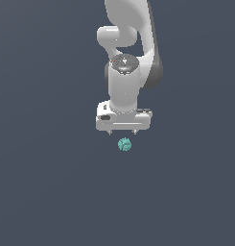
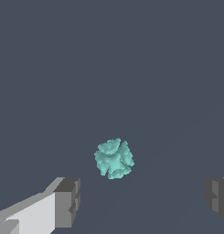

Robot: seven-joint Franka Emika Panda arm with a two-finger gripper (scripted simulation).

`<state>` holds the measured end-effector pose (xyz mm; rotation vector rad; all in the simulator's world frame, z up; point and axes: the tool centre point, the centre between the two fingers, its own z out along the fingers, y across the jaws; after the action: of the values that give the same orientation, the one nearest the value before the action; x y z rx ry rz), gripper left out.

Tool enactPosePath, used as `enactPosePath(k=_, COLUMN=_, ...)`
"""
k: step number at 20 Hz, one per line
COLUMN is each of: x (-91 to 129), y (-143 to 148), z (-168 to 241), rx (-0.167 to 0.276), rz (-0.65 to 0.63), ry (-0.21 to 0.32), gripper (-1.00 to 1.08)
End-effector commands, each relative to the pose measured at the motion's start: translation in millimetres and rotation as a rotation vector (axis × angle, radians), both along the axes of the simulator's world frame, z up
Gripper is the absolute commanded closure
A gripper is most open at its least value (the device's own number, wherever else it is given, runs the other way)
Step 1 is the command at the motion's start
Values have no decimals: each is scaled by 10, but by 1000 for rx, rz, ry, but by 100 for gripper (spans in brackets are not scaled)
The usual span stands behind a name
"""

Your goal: Pick up the object and move it to a goal position.

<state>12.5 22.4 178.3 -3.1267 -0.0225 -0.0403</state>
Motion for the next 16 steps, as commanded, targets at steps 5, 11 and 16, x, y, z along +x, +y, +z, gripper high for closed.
enactPosePath(k=5, x=-17, y=-38, z=-26, rx=5, rz=-15, ry=5, gripper=-92)
enactPosePath(k=11, x=-72, y=-150, z=-108, rx=21, rz=-57, ry=20, gripper=-92)
enactPosePath(k=16, x=-69, y=-148, z=-101, rx=21, rz=-57, ry=19, gripper=-92)
